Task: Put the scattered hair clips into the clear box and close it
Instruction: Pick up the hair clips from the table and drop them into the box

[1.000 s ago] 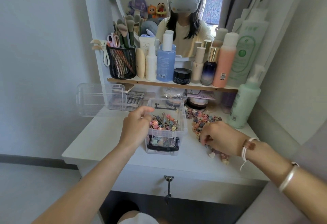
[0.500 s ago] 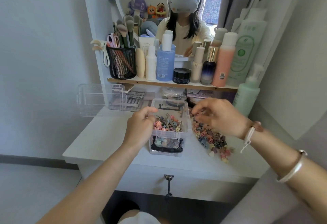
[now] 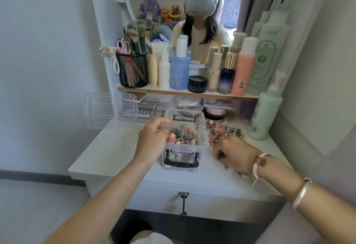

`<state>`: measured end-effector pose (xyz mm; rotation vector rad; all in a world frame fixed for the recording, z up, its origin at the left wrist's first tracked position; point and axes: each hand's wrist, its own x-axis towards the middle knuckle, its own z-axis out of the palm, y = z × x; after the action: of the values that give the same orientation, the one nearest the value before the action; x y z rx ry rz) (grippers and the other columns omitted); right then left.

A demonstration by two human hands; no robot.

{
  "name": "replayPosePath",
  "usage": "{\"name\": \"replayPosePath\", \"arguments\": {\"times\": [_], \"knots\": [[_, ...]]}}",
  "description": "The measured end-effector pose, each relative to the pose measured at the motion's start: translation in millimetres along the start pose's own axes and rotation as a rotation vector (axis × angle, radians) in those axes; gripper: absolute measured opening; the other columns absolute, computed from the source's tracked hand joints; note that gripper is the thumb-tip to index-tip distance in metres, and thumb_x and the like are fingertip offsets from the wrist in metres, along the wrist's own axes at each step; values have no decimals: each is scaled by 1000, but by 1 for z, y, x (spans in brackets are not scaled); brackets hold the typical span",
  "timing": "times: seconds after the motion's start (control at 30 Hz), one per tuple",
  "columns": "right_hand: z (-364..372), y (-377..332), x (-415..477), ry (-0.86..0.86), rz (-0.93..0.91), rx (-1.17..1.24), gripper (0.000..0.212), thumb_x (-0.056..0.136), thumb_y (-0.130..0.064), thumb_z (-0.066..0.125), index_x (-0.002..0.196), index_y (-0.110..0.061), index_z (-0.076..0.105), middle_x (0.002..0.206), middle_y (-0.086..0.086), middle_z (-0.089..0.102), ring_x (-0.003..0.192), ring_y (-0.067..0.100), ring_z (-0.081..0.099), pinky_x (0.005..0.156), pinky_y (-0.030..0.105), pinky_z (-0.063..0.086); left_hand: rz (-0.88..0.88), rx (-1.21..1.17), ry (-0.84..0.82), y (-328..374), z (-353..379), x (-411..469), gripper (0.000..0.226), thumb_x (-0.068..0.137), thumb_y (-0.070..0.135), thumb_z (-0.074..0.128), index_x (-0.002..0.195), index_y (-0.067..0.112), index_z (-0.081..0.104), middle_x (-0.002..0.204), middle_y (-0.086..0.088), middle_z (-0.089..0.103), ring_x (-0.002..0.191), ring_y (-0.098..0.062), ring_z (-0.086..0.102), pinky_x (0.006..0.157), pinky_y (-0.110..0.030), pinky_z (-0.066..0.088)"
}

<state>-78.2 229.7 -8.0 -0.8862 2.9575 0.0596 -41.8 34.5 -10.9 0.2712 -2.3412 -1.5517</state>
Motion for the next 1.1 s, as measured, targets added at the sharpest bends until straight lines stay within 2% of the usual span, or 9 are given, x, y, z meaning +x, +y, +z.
{"name": "replayPosePath", "arguments": {"times": [0.07, 0.3, 0.4, 0.5, 0.57, 0.73, 0.83, 0.97, 1.1], "knots": [[-4, 2, 0, 46, -17, 25, 22, 84, -3, 51, 97, -11, 67, 108, 5, 65, 100, 19, 58, 81, 24, 42, -2, -2, -3, 0, 0, 0, 29, 93, 7, 41, 112, 16, 60, 123, -3, 60, 112, -17, 53, 89, -22, 33], [-56, -12, 4, 543, -30, 443, 10, 78, -10, 69, 88, -10, 71, 85, -1, 64, 78, 12, 57, 80, 16, 44, -15, -28, -19, 2, 3, -2, 29, 93, 7, 40, 111, 17, 60, 123, -2, 59, 116, -18, 53, 91, -23, 33], [-56, -24, 7, 506, -109, 467, 14, 80, -16, 68, 92, -13, 74, 93, -4, 68, 86, 8, 61, 87, 14, 41, -7, -13, -22, 3, 5, -3, 29, 92, 7, 40, 111, 18, 60, 124, -2, 59, 116, -18, 53, 91, -23, 34], [-54, -7, 5, 472, -11, 465, 13, 81, -16, 67, 93, -15, 74, 90, -8, 68, 76, -2, 57, 81, 5, 41, -3, -4, -22, 4, 4, -3, 29, 93, 7, 41, 111, 18, 60, 125, -2, 59, 116, -18, 53, 91, -22, 34], [-49, 10, 1, 328, 56, 367, 14, 82, -16, 66, 94, -17, 72, 93, -5, 71, 74, -2, 57, 82, 9, 44, 0, 1, -15, 4, 4, -3, 29, 93, 7, 40, 111, 18, 60, 126, -2, 59, 112, -17, 54, 89, -22, 34], [-20, 26, -6, -4, 89, 101, 27, 83, -22, 63, 110, -22, 66, 114, -3, 67, 102, 15, 60, 85, 22, 44, 7, 11, 3, 5, 6, -3, 29, 93, 7, 40, 112, 17, 60, 125, -2, 59, 105, -15, 54, 86, -21, 34], [-5, 25, -3, -25, 101, 49, 31, 82, -25, 63, 113, -26, 61, 115, 0, 65, 104, 20, 58, 84, 31, 48, 10, 19, 6, 4, 6, -3, 29, 93, 7, 40, 112, 17, 60, 124, -3, 59, 111, -18, 54, 88, -22, 34], [2, 23, 3, -11, 124, 64, 27, 83, -21, 60, 110, -19, 57, 105, 4, 66, 94, 21, 61, 75, 29, 45, 13, 33, 9, 5, 6, -4, 30, 93, 6, 39, 112, 16, 60, 125, -1, 59, 117, -18, 52, 93, -22, 34], [2, 22, 6, 2, 106, 75, 27, 84, -17, 60, 111, -18, 60, 110, 5, 65, 101, 22, 58, 79, 28, 43, 10, 33, 12, 6, 7, -4, 30, 92, 6, 40, 112, 15, 60, 125, -2, 59, 118, -18, 51, 94, -22, 33]]}}
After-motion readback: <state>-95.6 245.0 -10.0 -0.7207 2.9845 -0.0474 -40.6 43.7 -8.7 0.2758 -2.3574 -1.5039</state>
